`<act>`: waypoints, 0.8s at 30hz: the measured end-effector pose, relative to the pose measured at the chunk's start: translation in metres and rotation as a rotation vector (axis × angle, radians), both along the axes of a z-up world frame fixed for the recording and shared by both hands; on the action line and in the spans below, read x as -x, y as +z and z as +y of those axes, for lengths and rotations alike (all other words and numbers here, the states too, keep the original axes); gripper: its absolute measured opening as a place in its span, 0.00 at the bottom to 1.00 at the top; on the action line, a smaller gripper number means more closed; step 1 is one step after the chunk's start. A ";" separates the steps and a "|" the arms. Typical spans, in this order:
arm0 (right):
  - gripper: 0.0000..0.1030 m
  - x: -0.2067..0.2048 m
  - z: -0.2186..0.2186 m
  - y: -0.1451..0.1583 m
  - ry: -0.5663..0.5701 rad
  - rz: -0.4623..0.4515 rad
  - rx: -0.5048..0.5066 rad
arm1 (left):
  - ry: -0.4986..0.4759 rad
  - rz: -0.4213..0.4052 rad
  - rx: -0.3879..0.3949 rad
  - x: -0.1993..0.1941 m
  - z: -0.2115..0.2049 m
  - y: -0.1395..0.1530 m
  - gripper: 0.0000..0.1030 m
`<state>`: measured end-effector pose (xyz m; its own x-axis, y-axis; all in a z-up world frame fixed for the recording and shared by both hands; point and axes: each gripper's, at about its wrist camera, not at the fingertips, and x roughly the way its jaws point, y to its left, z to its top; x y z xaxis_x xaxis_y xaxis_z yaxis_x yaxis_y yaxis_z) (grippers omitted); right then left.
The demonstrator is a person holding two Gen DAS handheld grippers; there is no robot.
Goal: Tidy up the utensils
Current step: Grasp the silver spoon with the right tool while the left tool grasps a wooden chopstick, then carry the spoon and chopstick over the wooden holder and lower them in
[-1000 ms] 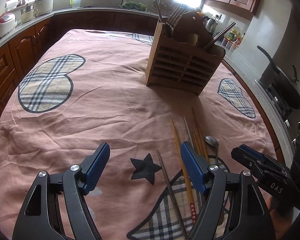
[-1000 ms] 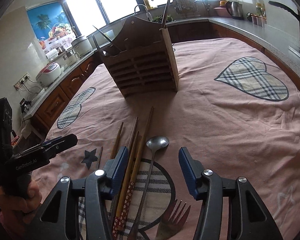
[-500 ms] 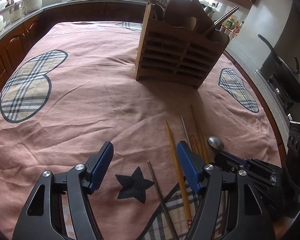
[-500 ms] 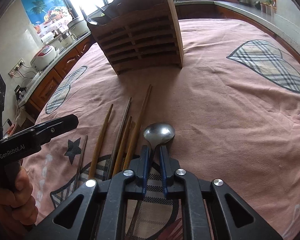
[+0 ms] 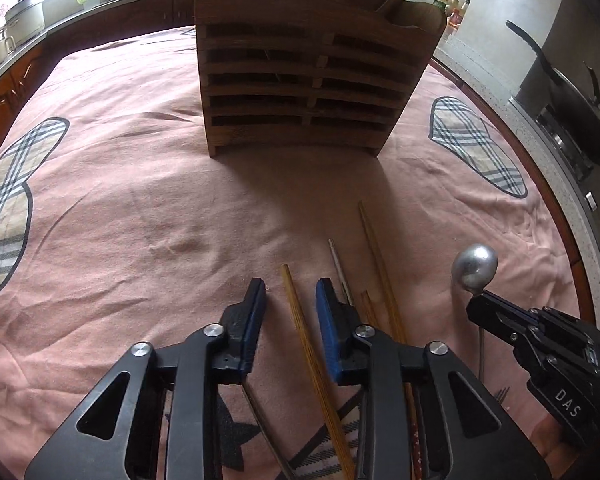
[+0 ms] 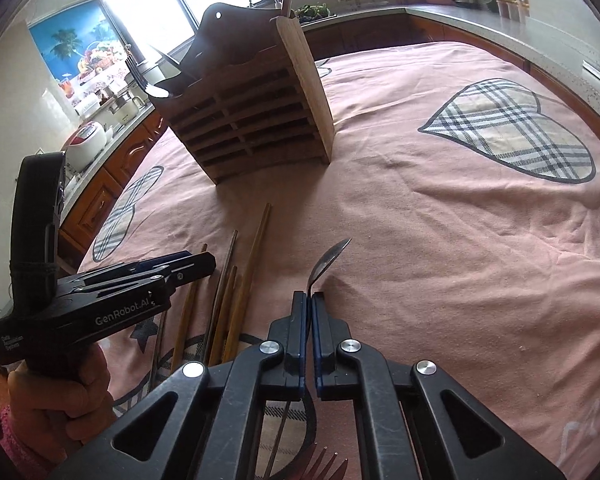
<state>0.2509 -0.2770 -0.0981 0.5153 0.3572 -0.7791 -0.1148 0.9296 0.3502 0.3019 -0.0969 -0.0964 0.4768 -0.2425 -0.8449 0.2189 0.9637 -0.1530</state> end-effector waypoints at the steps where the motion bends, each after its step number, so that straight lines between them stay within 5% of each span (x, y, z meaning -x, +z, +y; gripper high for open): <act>1: 0.02 0.000 -0.001 0.001 -0.003 -0.003 -0.006 | -0.001 -0.002 -0.010 -0.001 -0.001 -0.001 0.08; 8: 0.02 0.006 -0.005 0.010 -0.011 -0.032 -0.031 | 0.000 0.006 0.058 0.003 0.008 0.006 0.05; 24: 0.03 0.027 -0.010 0.058 -0.016 -0.161 -0.054 | 0.037 -0.177 0.241 0.060 0.041 0.094 0.04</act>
<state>0.2239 -0.2873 -0.0399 0.6380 0.3869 -0.6658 -0.1584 0.9121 0.3782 0.2421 -0.0558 -0.0026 0.6237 -0.4060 -0.6680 0.2280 0.9119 -0.3413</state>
